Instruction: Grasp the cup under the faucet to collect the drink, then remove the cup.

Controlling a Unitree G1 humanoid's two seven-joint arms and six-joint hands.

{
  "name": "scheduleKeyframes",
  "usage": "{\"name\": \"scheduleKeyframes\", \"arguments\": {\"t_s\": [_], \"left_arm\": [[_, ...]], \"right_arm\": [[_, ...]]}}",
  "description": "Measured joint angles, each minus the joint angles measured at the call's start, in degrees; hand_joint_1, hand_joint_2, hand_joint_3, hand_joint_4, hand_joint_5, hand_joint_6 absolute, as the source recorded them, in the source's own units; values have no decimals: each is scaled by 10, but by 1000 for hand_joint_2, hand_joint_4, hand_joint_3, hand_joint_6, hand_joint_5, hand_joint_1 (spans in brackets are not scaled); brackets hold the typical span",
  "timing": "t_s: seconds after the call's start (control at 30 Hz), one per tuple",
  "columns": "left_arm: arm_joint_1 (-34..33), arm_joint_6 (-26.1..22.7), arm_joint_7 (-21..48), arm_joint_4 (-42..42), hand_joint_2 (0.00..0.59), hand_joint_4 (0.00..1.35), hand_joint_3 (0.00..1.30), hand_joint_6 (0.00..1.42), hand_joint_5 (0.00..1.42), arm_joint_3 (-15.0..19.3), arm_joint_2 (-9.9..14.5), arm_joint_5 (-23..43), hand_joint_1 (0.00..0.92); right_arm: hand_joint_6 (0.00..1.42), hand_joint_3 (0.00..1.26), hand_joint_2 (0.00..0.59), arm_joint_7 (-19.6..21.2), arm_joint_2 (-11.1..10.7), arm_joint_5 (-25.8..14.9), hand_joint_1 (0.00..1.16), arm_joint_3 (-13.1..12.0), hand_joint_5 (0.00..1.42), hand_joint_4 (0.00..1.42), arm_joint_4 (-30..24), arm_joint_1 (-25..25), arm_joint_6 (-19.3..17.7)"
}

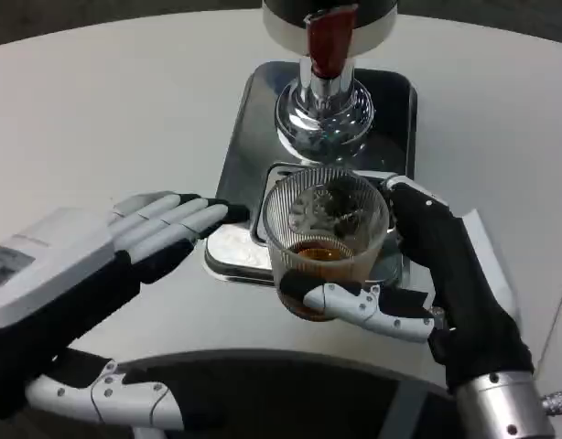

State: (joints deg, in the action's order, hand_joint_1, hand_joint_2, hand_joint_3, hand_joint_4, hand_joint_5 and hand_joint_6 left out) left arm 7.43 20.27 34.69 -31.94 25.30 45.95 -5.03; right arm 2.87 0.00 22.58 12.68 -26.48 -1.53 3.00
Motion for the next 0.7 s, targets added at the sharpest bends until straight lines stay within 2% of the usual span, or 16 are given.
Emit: {"name": "scheduleKeyframes", "arguments": {"t_s": [0.2, 0.4, 0.53, 0.7], "left_arm": [[26, 13, 10, -14, 27, 0, 52, 0, 3, 18, 0, 19, 0], [72, 35, 30, -43, 27, 0, 49, 0, 0, 59, 0, 53, 0], [84, 44, 33, -52, 27, 0, 45, 0, 0, 75, 0, 68, 0], [100, 47, 40, -54, 27, 0, 38, 0, 0, 79, 0, 70, 0]], "right_arm": [[830, 616, 162, -23, -9, -7, 925, -5, 825, 662, -31, 31, 11], [830, 616, 162, -56, -31, -27, 926, -21, 836, 663, -102, 67, 24], [830, 616, 162, -73, -45, -39, 926, -32, 836, 663, -126, 82, 28], [830, 616, 162, -86, -58, -50, 924, -48, 837, 663, -146, 105, 35]]}}
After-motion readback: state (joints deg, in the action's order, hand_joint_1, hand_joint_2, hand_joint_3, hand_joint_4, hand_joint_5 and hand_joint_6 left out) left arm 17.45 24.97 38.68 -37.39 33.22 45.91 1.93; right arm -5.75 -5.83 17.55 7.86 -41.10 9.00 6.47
